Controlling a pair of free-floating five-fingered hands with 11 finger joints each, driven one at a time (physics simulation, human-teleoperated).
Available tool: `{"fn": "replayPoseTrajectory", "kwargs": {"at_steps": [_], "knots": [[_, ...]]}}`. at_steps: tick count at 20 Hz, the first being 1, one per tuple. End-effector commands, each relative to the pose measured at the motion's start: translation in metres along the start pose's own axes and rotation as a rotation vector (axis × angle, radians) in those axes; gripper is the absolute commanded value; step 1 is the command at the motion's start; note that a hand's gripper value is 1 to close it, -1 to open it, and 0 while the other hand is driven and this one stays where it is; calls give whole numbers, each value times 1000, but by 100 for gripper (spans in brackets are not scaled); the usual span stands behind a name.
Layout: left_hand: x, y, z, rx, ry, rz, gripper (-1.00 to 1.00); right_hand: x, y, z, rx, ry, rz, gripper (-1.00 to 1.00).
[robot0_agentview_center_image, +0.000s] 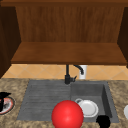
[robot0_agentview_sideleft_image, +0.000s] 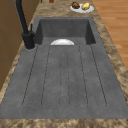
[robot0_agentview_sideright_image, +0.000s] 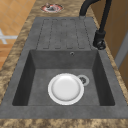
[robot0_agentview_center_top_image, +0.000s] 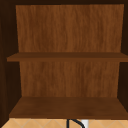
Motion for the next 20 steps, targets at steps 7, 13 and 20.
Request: {"fn": "replayPoseTrajectory", "kwargs": {"at_steps": [7,13,20], "knots": [[-10,-17,1,56,106,74,-100,0,0,0,0,0,0,0],[-17,-29,1,51,115,88,-100,0,0,0,0,0,0,0],[-26,-26,3,28,90,148,-100,0,0,0,0,0,0,0]]}}
